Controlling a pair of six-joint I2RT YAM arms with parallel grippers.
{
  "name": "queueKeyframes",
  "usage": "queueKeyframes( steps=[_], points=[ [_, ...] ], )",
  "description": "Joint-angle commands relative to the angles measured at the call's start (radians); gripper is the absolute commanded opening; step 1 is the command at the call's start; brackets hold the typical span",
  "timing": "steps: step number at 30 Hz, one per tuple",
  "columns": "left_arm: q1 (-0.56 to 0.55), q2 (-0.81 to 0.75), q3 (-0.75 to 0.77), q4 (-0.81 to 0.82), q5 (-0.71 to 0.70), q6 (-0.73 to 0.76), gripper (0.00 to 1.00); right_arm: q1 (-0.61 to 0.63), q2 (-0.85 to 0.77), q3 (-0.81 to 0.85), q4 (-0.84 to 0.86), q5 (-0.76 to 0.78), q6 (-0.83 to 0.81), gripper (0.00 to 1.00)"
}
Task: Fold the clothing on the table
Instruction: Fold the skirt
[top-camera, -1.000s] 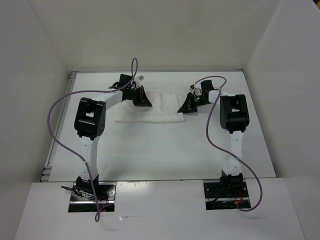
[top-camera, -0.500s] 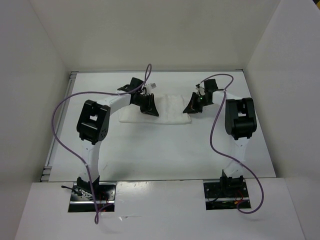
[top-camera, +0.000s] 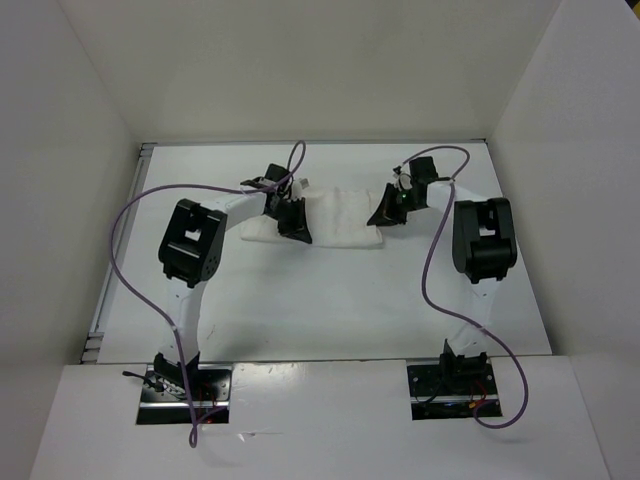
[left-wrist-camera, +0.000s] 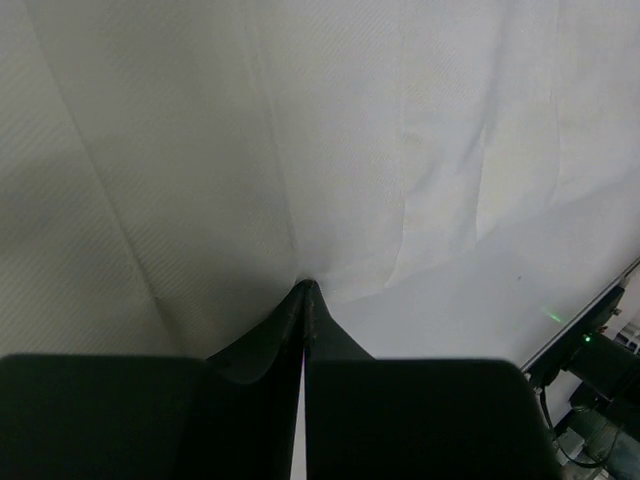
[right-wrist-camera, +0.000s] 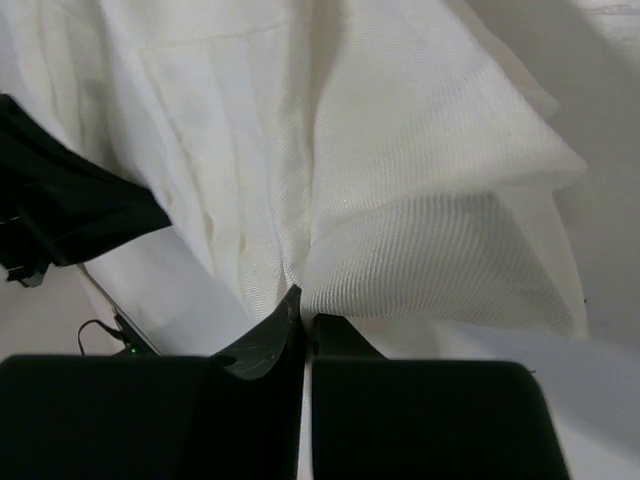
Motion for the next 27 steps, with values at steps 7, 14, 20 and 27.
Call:
queueKeyframes(
  steps=[7,14,20,27],
  points=[
    [-0.094,0.168,0.112,0.026,-0.001,-0.010,0.05,0.043,-0.287,0.065,-0.078,-0.009,-0.014,0.00],
    [-0.163,0.261,0.307,-0.055,0.034,0.043,0.05,0.074,-0.319,0.136,-0.112,0.000,-0.005,0.00],
    [-0.151,0.258,0.367,-0.075,0.045,0.017,0.06,0.129,-0.233,0.231,-0.103,-0.009,0.015,0.00],
    [0.001,-0.016,0.285,-0.104,-0.057,0.019,0.24,0.140,-0.190,0.300,-0.164,0.025,-0.006,0.00]
  ],
)
